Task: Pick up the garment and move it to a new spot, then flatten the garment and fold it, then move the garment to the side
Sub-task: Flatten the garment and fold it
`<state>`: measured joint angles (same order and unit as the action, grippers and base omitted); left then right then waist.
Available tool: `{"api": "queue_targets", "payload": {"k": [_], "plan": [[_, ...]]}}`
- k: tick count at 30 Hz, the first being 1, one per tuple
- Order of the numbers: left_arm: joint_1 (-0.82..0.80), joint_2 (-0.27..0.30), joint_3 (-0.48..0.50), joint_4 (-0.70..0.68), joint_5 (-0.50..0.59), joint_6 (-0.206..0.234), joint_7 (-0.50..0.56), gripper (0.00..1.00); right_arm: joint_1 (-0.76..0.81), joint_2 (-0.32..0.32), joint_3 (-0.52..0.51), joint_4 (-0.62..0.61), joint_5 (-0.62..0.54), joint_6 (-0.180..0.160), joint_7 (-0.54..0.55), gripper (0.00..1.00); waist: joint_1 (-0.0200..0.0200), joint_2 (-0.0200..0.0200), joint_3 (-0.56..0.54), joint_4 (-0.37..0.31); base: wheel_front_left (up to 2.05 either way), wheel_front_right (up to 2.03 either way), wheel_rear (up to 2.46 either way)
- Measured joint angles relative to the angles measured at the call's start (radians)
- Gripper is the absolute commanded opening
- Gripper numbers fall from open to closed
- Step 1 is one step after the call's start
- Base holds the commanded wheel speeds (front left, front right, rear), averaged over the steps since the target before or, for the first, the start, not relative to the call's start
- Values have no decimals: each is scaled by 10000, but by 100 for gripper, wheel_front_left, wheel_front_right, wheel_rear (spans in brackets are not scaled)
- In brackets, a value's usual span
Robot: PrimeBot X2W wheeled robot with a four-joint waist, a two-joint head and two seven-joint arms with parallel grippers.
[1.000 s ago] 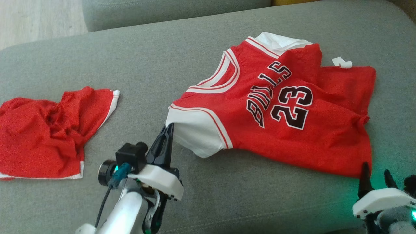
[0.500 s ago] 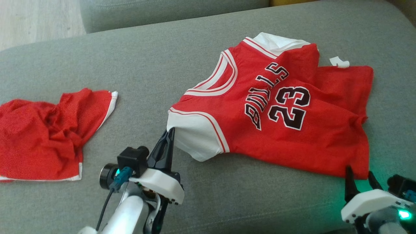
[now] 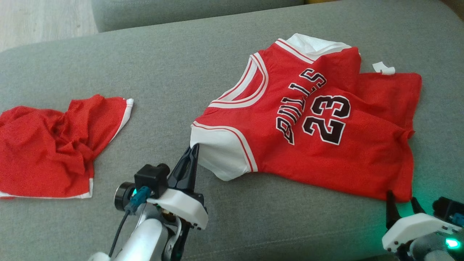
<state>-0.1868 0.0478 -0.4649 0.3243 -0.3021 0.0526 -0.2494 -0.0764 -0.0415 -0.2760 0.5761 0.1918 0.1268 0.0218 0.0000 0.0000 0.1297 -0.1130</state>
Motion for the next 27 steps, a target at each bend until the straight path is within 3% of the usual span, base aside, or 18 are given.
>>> {"api": "queue_targets", "payload": {"k": [7, 8, 9, 17, 27], "plan": [[-27, 0, 36, -13, 6, -12, 0, 0, -407, -10, 125, 412, 221, 0, 244, 100, 0, 0, 117, 72, 0, 0, 0], [-29, 0, 65, -15, 19, -12, 0, 0, -435, -23, 150, 470, 326, 0, 265, 40, 0, 0, 117, 83, 0, 0, 0], [-30, 0, 104, -21, 17, -12, 0, 0, -456, -35, 180, 512, 435, 0, 272, 0, 0, 0, 109, 92, 0, 0, 0], [-29, -4, 637, -336, -21, -90, 0, 0, -626, -29, 1001, 245, 1381, 0, 280, 0, 0, 0, -160, 43, 0, 0, 0], [-171, -4, 1461, -1083, -913, -274, 0, 0, -630, -38, 1987, -3219, 1783, 0, 138, 0, 0, 0, -698, -129, 0, 0, 0]]}}
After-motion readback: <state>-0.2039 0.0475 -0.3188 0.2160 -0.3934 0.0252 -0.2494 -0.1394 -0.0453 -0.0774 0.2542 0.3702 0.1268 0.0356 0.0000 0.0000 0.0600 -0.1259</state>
